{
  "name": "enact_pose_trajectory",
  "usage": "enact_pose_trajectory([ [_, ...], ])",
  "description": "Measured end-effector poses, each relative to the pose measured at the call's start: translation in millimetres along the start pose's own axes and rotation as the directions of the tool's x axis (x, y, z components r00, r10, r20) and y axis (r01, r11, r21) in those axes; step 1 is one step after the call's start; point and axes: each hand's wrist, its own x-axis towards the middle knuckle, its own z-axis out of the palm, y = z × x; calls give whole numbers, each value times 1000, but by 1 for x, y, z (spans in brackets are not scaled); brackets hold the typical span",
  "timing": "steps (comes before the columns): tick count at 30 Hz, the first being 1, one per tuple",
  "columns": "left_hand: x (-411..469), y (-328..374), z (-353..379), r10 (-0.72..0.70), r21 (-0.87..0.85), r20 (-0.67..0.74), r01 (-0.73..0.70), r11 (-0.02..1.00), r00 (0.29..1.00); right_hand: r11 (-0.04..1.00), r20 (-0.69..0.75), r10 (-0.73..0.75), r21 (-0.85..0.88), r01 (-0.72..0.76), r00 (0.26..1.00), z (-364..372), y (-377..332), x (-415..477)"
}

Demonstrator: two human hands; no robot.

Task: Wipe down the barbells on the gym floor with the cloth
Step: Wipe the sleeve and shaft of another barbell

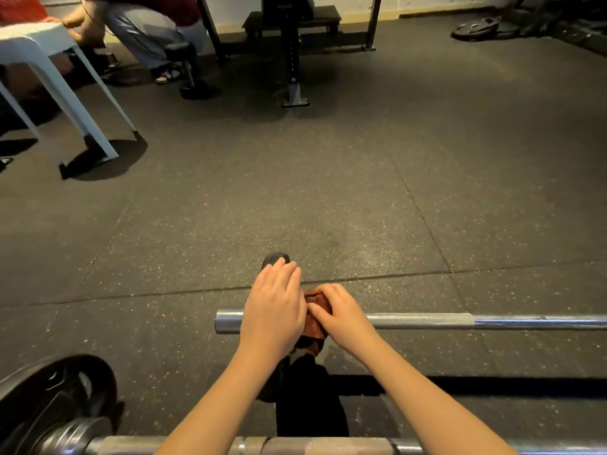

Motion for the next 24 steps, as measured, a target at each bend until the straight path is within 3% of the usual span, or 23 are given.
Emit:
enact_pose_trajectory([
  [4, 2, 0, -1, -25, -3, 36, 25, 1000, 999, 996, -123, 76, 55, -69, 990, 4, -2, 8],
  [8, 0, 0, -1, -19, 0, 41, 19, 1000, 999, 994, -96, -27, -108, 16, 995, -4, 11, 2],
  [12, -1, 1, 0, -23, 5, 32, 23, 1000, 999, 962, -148, 91, -241, -125, 985, -20, 33, -6],
  [16, 2, 1, 1, -29, 28, 34, 28, 999, 999, 921, -168, -19, -386, -48, 986, 12, 26, -21],
  [21, 0, 3, 1, -26, 80, 59, 22, 997, 998, 903, -202, 41, -411, -123, 979, -3, 23, 10],
  [24, 0, 3, 1, -29, 75, 43, 26, 997, 999, 930, -190, -113, -366, 37, 975, 13, 22, -17],
])
